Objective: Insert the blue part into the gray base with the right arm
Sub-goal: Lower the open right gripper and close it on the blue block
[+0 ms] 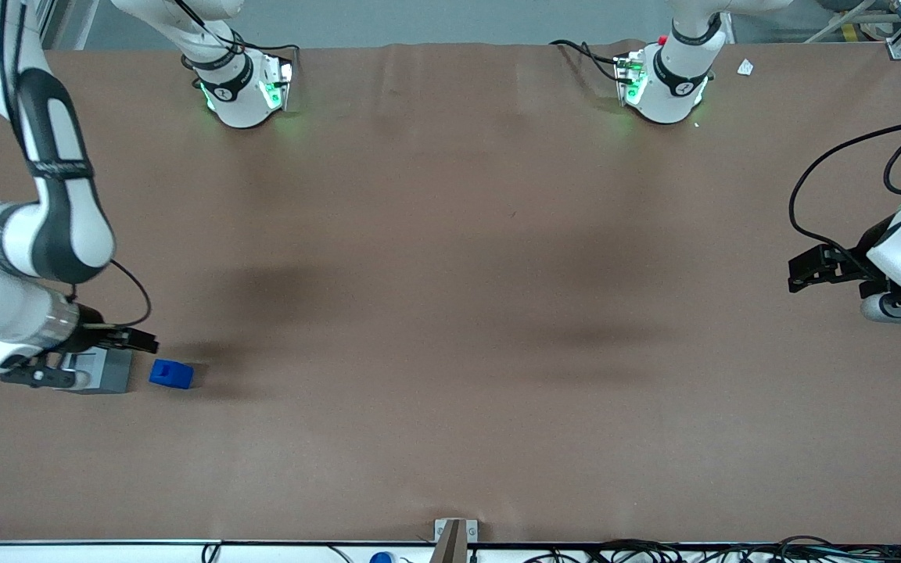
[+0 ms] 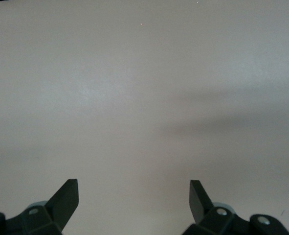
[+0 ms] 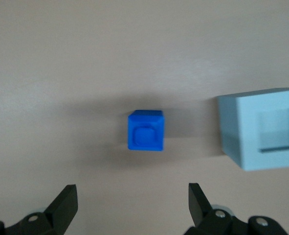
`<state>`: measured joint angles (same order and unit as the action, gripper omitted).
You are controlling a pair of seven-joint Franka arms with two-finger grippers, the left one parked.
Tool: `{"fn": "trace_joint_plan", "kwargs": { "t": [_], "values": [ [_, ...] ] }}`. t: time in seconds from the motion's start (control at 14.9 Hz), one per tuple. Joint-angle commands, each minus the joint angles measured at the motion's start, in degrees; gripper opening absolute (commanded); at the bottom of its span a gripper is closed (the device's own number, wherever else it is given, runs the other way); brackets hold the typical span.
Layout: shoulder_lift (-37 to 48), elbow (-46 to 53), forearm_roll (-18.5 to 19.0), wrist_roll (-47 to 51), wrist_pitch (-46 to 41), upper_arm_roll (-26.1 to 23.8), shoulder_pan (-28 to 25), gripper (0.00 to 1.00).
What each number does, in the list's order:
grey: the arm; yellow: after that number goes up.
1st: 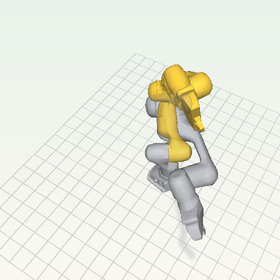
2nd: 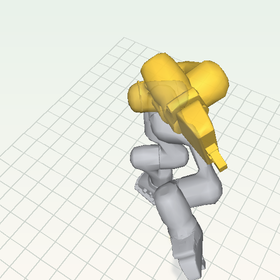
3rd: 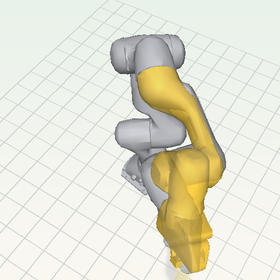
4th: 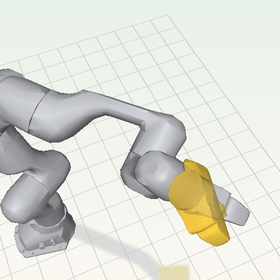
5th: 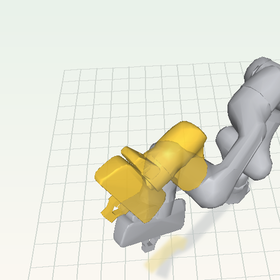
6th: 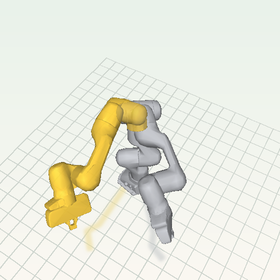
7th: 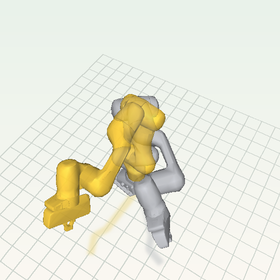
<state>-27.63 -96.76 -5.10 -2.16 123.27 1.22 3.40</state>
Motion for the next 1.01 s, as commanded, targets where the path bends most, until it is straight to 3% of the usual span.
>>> {"fn": "trace_joint_plan", "kwargs": {
  "t": [0.0,0.2,0.54,0.67,0.8,0.94],
  "values": [
    [-4.3,0.8,0.2,-0.6,2.4,0.1,-1.3,1.0],
    [-6.9,0.8,4.1,-0.3,6.7,0.1,-0.6,1.0],
    [-8.6,1.8,3.5,0.2,7.0,0.1,-0.4,0.99],
    [-9.2,2.8,3.3,0.5,6.8,0.1,-0.3,0.84],
    [-9.7,3.5,3.2,0.8,6.7,0.1,-0.2,0.57],
    [-10.2,3.8,3.3,0.7,6.8,0.1,-0.2,0.47]
  ]
}}
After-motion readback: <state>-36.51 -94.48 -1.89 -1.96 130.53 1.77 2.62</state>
